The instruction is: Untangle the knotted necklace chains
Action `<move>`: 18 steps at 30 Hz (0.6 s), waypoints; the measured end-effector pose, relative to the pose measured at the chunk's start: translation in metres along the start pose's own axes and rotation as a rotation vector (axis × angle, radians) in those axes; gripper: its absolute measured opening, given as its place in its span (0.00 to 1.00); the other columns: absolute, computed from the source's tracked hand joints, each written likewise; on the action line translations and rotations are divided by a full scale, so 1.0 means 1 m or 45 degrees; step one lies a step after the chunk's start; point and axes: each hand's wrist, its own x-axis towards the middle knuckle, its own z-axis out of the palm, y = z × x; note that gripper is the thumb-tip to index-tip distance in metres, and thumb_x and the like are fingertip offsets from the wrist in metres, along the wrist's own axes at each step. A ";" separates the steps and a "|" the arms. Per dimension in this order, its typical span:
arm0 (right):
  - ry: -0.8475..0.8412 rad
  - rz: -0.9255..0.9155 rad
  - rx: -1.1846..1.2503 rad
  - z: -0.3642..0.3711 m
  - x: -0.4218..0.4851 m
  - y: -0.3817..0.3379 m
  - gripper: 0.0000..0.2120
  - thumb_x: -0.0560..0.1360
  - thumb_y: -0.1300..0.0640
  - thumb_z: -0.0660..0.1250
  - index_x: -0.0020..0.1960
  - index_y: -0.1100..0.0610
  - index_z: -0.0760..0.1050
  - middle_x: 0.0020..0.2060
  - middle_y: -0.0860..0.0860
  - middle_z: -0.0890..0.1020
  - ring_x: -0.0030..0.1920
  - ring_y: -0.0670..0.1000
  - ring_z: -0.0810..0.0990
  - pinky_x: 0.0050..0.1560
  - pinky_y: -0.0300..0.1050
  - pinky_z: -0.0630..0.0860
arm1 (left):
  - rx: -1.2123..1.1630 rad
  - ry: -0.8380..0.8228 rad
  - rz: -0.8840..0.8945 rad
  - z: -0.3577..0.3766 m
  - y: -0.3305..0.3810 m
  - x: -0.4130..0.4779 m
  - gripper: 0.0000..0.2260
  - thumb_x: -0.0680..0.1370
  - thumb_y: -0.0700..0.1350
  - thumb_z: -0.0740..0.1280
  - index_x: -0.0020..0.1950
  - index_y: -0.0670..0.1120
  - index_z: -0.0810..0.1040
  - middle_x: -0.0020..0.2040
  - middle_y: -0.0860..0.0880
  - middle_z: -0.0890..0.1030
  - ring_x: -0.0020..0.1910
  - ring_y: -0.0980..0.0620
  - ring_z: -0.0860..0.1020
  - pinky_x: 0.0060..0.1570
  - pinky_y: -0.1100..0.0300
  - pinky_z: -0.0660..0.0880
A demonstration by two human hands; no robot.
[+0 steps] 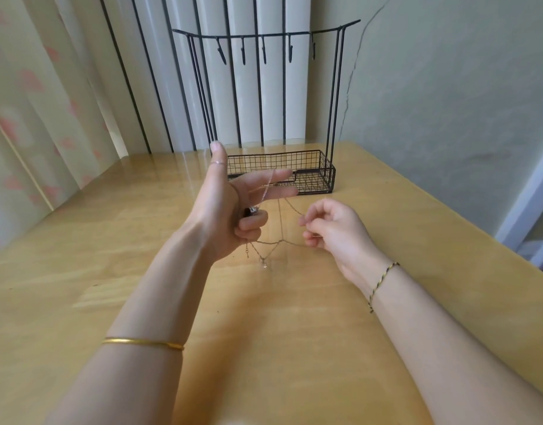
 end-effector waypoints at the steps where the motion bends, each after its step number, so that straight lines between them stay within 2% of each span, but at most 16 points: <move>1: -0.013 -0.007 -0.044 0.001 0.000 0.001 0.15 0.73 0.74 0.57 0.37 0.57 0.72 0.39 0.52 0.77 0.36 0.49 0.75 0.36 0.39 0.75 | 0.009 -0.008 -0.002 0.002 0.002 0.002 0.44 0.74 0.72 0.36 0.61 0.46 0.79 0.57 0.44 0.82 0.22 0.55 0.56 0.25 0.61 0.49; 3: -0.018 -0.020 -0.139 0.003 -0.001 0.003 0.15 0.73 0.72 0.59 0.38 0.55 0.75 0.41 0.50 0.78 0.41 0.49 0.76 0.45 0.42 0.77 | 0.029 -0.029 -0.004 0.006 0.008 0.005 0.44 0.74 0.72 0.36 0.61 0.45 0.79 0.57 0.44 0.82 0.23 0.55 0.55 0.24 0.62 0.50; 4: -0.013 -0.022 -0.191 0.003 -0.003 0.001 0.15 0.73 0.71 0.60 0.39 0.54 0.76 0.42 0.49 0.78 0.43 0.47 0.76 0.46 0.40 0.76 | 0.042 -0.039 -0.003 0.009 0.011 0.007 0.44 0.74 0.72 0.36 0.61 0.45 0.79 0.57 0.44 0.82 0.24 0.54 0.56 0.24 0.63 0.51; 7: 0.009 -0.047 -0.297 0.005 -0.010 -0.005 0.14 0.74 0.68 0.60 0.39 0.52 0.77 0.44 0.47 0.78 0.42 0.45 0.74 0.40 0.36 0.70 | 0.088 -0.055 0.015 0.017 0.023 0.012 0.43 0.74 0.72 0.36 0.61 0.45 0.79 0.57 0.43 0.82 0.24 0.54 0.56 0.23 0.64 0.54; 9: -0.026 -0.034 -0.303 0.006 -0.016 -0.009 0.13 0.73 0.67 0.60 0.38 0.52 0.77 0.39 0.46 0.77 0.36 0.46 0.73 0.39 0.39 0.71 | 0.102 -0.060 0.030 0.022 0.030 0.013 0.43 0.74 0.72 0.36 0.61 0.45 0.79 0.57 0.43 0.82 0.26 0.54 0.56 0.23 0.63 0.53; 11: -0.105 0.022 -0.277 0.010 -0.021 -0.011 0.08 0.72 0.65 0.62 0.42 0.54 0.78 0.36 0.47 0.77 0.35 0.47 0.73 0.40 0.42 0.72 | 0.101 -0.065 0.043 0.026 0.037 0.014 0.44 0.74 0.72 0.36 0.61 0.45 0.79 0.57 0.43 0.82 0.26 0.54 0.55 0.24 0.63 0.52; 13: -0.164 0.081 -0.244 0.014 -0.023 -0.010 0.06 0.71 0.63 0.66 0.47 0.57 0.76 0.40 0.48 0.77 0.41 0.49 0.76 0.45 0.48 0.76 | 0.102 -0.067 0.056 0.029 0.042 0.015 0.44 0.74 0.72 0.36 0.61 0.45 0.79 0.58 0.42 0.82 0.26 0.54 0.55 0.24 0.63 0.51; 15: -0.182 0.110 -0.202 0.017 -0.023 -0.008 0.10 0.71 0.60 0.69 0.52 0.56 0.74 0.46 0.49 0.77 0.46 0.50 0.76 0.49 0.50 0.77 | 0.101 -0.067 0.064 0.032 0.045 0.014 0.44 0.74 0.72 0.37 0.60 0.45 0.79 0.59 0.42 0.81 0.26 0.54 0.55 0.24 0.63 0.51; 18: -0.218 0.114 -0.132 0.019 -0.024 -0.007 0.10 0.72 0.58 0.70 0.51 0.56 0.73 0.48 0.53 0.79 0.43 0.49 0.78 0.41 0.44 0.76 | 0.094 -0.065 0.065 0.034 0.047 0.013 0.44 0.74 0.72 0.37 0.60 0.45 0.80 0.59 0.42 0.81 0.26 0.54 0.55 0.24 0.64 0.52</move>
